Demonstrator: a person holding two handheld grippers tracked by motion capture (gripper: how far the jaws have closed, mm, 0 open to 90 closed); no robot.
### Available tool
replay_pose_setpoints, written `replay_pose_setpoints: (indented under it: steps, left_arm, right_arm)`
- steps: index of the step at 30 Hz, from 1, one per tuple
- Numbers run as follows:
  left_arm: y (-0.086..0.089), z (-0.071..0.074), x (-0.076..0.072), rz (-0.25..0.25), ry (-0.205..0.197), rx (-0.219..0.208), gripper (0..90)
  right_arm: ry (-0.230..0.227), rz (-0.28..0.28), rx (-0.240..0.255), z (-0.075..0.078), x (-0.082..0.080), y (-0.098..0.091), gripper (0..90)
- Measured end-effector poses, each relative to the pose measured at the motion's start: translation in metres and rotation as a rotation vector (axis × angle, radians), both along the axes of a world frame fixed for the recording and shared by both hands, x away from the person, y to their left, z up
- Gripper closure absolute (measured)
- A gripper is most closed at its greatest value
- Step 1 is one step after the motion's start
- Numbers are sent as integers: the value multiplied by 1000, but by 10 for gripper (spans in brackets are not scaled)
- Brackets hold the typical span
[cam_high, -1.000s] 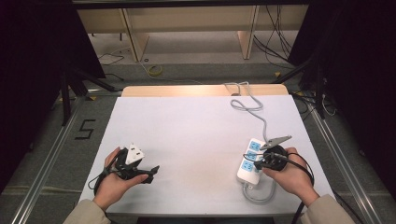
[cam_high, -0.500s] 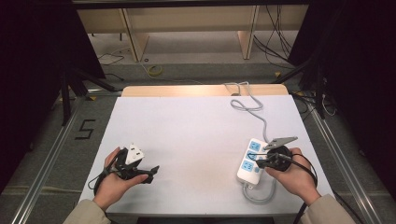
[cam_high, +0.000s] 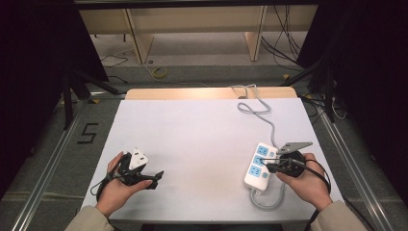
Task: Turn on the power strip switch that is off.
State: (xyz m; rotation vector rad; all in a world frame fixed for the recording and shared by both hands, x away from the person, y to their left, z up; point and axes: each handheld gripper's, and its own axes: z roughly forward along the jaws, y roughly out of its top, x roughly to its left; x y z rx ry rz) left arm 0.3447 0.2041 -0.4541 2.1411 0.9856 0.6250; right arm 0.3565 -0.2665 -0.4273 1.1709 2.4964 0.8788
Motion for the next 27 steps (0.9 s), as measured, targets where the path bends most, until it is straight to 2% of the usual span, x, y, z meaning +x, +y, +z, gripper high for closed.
replay_pose_setpoints:
  steps: [27]
  left_arm:
    - [1, 0, -1, 4, 3, 1, 101]
  right_arm:
    - [-78, -65, 56, 5, -9, -21, 814]
